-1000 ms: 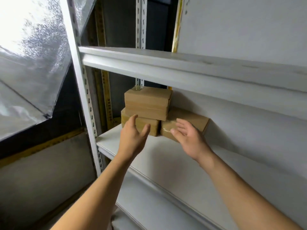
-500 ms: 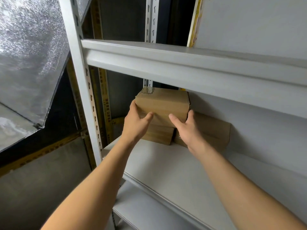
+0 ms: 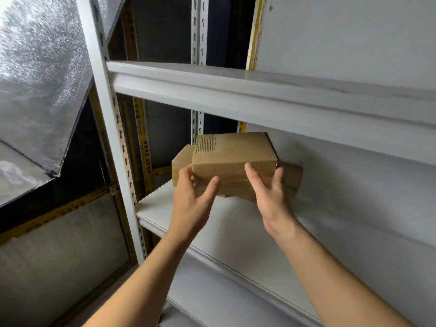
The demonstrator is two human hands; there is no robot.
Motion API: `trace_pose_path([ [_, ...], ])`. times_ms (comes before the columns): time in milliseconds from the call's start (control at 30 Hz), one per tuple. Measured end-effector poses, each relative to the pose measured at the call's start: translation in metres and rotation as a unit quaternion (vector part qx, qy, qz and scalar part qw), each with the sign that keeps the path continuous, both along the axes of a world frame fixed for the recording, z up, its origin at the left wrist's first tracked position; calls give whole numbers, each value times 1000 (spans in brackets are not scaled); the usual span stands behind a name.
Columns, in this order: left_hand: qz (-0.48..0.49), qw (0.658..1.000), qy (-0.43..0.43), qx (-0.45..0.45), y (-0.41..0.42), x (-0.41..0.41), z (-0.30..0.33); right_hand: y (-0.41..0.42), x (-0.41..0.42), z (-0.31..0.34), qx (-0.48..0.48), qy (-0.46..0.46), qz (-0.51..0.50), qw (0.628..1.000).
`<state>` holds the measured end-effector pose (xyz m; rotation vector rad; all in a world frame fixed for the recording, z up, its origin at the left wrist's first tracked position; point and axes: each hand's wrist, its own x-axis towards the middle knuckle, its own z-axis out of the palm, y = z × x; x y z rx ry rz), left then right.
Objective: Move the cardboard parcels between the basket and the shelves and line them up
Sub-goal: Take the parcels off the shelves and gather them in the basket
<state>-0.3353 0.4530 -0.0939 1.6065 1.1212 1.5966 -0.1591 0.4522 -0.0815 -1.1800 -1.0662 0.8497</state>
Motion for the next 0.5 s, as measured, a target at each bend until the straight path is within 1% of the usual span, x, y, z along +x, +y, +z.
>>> trace_pose_path([
  [133,-6,1000,-1,-28,-58,29,-5,-41,27,7,70,34,-109,991],
  [200,-27,999,1,-44,-81,42,-8,-67,49,5,78,46,-114,989],
  [267,-47,997,1,-69,-95,51,-13,-91,71,2,62,50,-114,990],
  [367,-79,991,-28,-108,-115,74,-10,-136,114,-2,37,67,-99,992],
  [500,-155,968,-51,-191,-128,104,-1,-195,166,-1,28,84,-91,992],
])
